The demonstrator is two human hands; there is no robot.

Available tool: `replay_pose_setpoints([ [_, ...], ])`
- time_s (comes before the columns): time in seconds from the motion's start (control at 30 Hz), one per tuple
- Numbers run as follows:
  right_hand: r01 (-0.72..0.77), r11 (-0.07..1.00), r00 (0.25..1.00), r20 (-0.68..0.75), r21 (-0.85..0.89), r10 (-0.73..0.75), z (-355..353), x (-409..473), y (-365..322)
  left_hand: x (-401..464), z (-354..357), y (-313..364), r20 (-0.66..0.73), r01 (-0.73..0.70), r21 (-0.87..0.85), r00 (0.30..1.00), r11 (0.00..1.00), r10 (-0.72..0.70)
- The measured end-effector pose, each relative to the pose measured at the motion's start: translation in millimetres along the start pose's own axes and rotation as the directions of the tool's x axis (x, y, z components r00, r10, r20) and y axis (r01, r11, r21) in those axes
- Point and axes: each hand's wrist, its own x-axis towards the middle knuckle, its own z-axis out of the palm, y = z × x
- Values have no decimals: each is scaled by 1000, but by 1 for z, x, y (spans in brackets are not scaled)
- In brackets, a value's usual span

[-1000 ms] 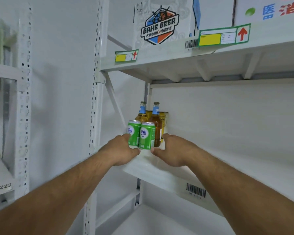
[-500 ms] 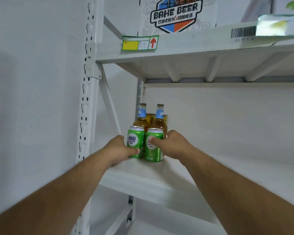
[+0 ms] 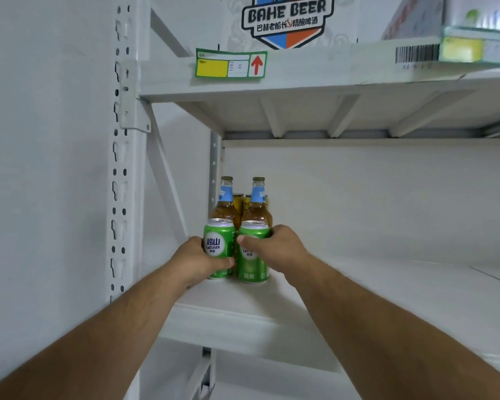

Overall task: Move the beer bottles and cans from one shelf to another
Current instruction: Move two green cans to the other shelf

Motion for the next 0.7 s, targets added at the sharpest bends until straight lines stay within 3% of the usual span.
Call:
replay_pose_setpoints([
  [0.4, -27, 999, 978, -204, 46, 36, -6, -2, 5, -3, 0, -4, -58, -57, -90, 997, 994, 51],
  [0.7, 6, 1000, 946, -325, 23, 2, -88, -38, -7, -28, 40, 34, 126, -158, -205, 974, 966, 187],
])
